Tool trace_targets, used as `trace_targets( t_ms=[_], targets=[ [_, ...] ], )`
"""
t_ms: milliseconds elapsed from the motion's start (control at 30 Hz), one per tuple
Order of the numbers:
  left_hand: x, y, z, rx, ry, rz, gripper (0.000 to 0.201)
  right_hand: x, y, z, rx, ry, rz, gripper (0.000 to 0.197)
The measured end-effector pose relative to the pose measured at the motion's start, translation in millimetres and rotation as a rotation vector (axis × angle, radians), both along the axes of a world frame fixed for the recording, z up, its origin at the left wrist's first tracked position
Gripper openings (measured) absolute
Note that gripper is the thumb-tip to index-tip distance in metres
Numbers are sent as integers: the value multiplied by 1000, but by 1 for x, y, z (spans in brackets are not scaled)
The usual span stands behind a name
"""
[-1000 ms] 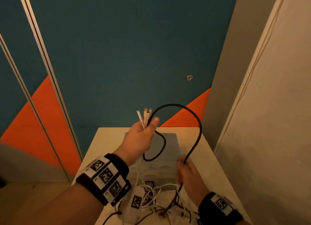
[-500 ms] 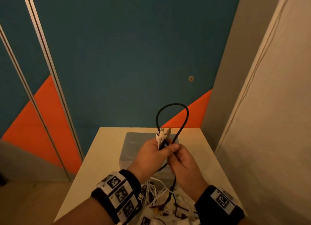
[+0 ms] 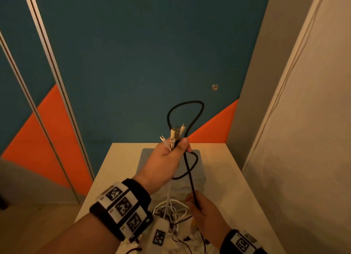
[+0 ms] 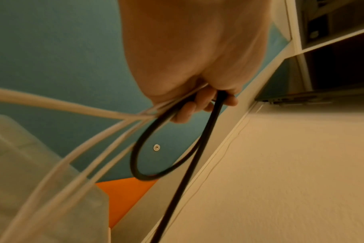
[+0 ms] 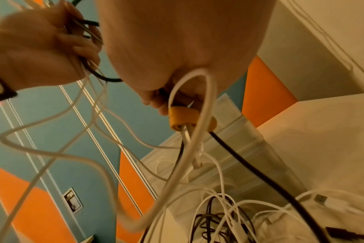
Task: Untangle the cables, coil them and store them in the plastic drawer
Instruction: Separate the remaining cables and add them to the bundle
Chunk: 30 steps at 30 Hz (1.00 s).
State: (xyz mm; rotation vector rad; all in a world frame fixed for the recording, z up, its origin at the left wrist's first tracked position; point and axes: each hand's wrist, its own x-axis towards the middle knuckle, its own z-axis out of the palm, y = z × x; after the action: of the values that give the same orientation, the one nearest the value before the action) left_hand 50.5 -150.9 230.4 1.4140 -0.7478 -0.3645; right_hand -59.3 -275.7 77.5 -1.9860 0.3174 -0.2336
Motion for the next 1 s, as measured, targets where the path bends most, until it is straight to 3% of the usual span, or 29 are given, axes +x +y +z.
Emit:
trace_targets(
  t_ms=[133, 433, 733, 800, 933, 1000],
  targets=[
    [-5, 0, 3, -62, 126, -33, 30, 0, -1, -6, -125, -38, -40, 30],
    [6, 2, 11, -193, 164, 95, 32, -11, -10, -7, -161, -64, -15, 19],
    [4, 4, 6, -167, 176, 107, 32, -14, -18, -6, 151, 31, -119, 14],
    [4, 4, 3, -96, 156, 117, 33, -14, -21, -4, 188, 20, -151, 12],
    [8, 6, -13, 360, -201, 99, 35, -10, -25, -4, 11, -104, -217, 33],
    [4, 4, -27, 504, -276, 27, 31, -9, -22, 0, -34, -138, -194, 28]
  ],
)
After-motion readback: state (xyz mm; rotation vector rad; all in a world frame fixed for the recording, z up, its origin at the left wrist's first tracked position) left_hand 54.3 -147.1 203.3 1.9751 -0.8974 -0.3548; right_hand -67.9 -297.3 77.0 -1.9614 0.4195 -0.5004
